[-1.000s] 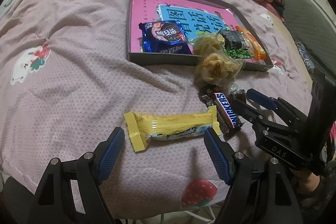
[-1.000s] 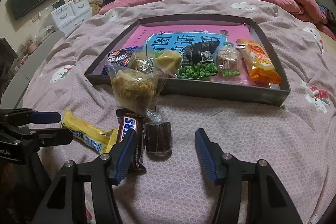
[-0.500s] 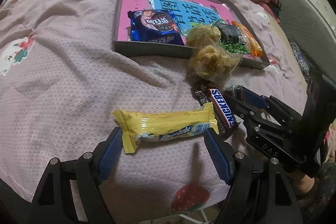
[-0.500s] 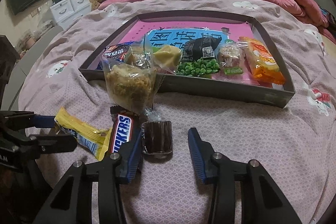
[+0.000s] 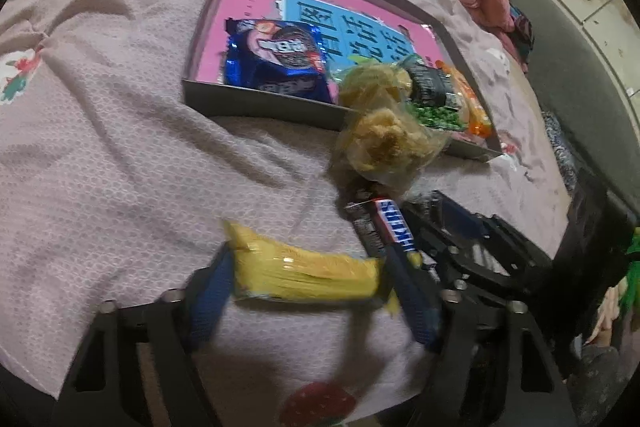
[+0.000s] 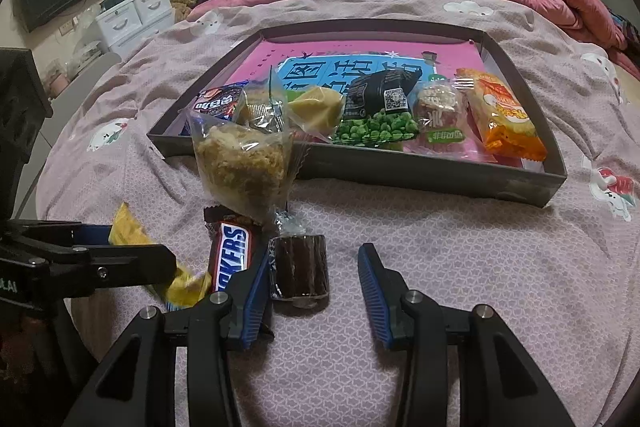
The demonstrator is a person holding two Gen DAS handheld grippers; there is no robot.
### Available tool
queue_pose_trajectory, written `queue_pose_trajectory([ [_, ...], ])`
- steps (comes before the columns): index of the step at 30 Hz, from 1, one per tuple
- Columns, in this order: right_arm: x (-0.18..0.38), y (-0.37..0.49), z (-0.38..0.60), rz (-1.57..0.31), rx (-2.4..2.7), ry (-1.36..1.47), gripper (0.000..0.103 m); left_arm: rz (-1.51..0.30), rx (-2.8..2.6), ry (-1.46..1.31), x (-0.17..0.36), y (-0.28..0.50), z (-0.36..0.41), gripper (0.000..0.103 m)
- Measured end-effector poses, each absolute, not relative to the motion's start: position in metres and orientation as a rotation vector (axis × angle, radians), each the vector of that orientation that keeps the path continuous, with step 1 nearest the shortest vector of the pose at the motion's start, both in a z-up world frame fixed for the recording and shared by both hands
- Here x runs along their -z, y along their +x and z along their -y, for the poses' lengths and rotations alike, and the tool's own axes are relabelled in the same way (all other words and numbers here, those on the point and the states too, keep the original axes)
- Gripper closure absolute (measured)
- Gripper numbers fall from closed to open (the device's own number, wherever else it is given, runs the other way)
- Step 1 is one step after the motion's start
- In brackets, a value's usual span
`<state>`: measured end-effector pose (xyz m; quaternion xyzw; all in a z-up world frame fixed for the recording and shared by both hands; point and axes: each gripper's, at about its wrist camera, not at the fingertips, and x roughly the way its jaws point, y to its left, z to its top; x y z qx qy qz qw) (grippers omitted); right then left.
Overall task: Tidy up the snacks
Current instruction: 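Grasp the yellow wafer bar with the left gripper while the right grasps the dark wrapped snack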
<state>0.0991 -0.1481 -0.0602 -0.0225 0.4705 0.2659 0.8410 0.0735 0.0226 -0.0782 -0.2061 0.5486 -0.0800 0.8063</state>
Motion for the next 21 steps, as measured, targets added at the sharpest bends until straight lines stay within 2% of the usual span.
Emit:
queue_pose_trajectory([
  [1, 0.060, 0.099, 0.149, -0.994, -0.561, -0.047, 0.062, -1.176, 0.172, -0.445, 0.079, 0.073, -0.023, 0.057],
  [5, 0.062, 0.101, 0.151, -0.996, -0.549, -0.049, 0.072, -1.194, 0.181, -0.421, 0.082, 0.073, -0.015, 0.061],
  [7, 0.062, 0.101, 0.152, -0.992, -0.547, -0.047, 0.076, -1.193, 0.183, -0.406, 0.081, 0.073, -0.014, 0.068],
  [16, 0.054, 0.096, 0.158, -0.957, -0.551, -0.046, 0.077, -1.132, 0.215, -0.374, 0.065, 0.064, -0.015, 0.084],
  [21, 0.043, 0.093, 0.163, -0.915, -0.547, -0.033, 0.077, -1.086, 0.215, -0.352, 0.052, 0.060, -0.016, 0.086],
])
